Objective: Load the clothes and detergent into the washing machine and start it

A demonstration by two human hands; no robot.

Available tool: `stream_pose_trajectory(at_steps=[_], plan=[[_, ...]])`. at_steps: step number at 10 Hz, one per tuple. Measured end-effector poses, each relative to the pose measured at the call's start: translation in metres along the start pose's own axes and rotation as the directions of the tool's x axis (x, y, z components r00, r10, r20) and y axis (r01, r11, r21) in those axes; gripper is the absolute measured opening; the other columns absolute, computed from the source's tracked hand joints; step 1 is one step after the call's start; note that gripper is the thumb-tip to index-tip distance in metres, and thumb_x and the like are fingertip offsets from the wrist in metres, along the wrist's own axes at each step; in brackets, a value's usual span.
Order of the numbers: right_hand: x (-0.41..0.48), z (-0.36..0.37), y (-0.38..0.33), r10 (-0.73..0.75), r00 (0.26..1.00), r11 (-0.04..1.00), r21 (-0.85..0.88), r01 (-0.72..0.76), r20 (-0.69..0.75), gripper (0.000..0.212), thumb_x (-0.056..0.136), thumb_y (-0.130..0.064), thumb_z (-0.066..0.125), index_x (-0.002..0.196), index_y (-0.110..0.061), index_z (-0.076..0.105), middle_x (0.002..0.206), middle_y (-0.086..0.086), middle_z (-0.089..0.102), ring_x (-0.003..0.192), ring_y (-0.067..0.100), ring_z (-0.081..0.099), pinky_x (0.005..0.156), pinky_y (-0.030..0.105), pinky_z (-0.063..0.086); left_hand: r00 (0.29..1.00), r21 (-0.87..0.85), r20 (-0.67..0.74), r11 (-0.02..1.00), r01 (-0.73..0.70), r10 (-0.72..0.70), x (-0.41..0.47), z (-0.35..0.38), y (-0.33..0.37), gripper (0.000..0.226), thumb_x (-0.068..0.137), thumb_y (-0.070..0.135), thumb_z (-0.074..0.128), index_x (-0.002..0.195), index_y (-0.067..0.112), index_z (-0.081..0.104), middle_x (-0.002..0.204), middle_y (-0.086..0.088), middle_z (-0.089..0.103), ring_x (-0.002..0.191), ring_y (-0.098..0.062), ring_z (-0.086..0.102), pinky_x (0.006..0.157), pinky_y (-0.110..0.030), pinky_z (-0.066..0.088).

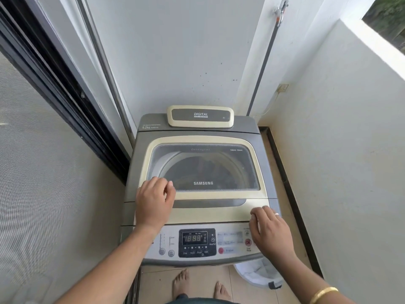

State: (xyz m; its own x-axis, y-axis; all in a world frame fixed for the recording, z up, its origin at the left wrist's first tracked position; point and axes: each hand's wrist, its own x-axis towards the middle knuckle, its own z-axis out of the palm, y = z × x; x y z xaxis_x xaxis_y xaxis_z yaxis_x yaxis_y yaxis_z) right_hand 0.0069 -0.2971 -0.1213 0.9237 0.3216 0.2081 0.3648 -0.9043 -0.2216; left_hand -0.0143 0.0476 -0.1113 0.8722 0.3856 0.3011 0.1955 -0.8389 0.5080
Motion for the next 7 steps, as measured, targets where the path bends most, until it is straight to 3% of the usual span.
stream_pose_trajectory(at_steps=[2, 3, 5, 7], plan=[[0.002, 0.000, -0.002, 0.031, 0.999, 0.999, 0.007, -0.031, 0.041, 0.013, 0.102, -0.021, 0.058, 0.089, -0.018, 0.061, 0.081, -0.004, 0.060, 0.063, 0.020, 0.054, 0.053, 0.035, 0.050, 0.998, -0.009, 0.044, 0.999, 0.050, -0.049, -0.007, -0.001, -0.008, 0.037, 0.105, 0.031, 0.050, 0.071, 0.015, 0.056, 0.070, 0.005, 0.056, 0.071, -0.024, 0.051, 0.063, -0.043, 0.048], [-0.001, 0.000, -0.003, 0.022, 0.999, 1.000, -0.006, -0.022, 0.049, 0.024, 0.104, -0.031, 0.044, 0.089, -0.020, 0.059, 0.080, -0.006, 0.057, 0.063, 0.018, 0.052, 0.053, 0.032, 0.047, 0.998, 0.002, 0.051, 0.999, 0.046, -0.046, -0.010, -0.002, -0.009, 0.038, 0.105, 0.032, 0.050, 0.071, 0.016, 0.057, 0.070, 0.005, 0.057, 0.072, -0.024, 0.052, 0.063, -0.042, 0.048], [0.006, -0.004, -0.010, 0.052, 0.995, 0.998, 0.015, -0.053, 0.084, 0.026, 0.104, -0.033, 0.041, 0.090, -0.021, 0.059, 0.082, -0.007, 0.058, 0.064, 0.017, 0.054, 0.051, 0.031, 0.050, 0.994, -0.006, 0.073, 0.997, 0.079, -0.078, -0.006, -0.005, -0.007, 0.036, 0.106, 0.023, 0.061, 0.071, 0.017, 0.054, 0.071, 0.006, 0.056, 0.074, -0.024, 0.054, 0.063, -0.043, 0.050], [0.049, -0.014, -0.032, -0.004, 0.999, 0.997, 0.075, 0.008, -0.044, 0.027, 0.103, -0.030, 0.045, 0.092, -0.016, 0.065, 0.083, 0.001, 0.064, 0.066, 0.024, 0.060, 0.056, 0.035, 0.051, 1.000, -0.089, -0.013, 0.996, 0.019, -0.020, 0.022, -0.014, 0.011, 0.038, 0.108, 0.024, 0.058, 0.073, 0.026, 0.041, 0.072, 0.009, 0.050, 0.074, -0.024, 0.051, 0.063, -0.039, 0.042]])
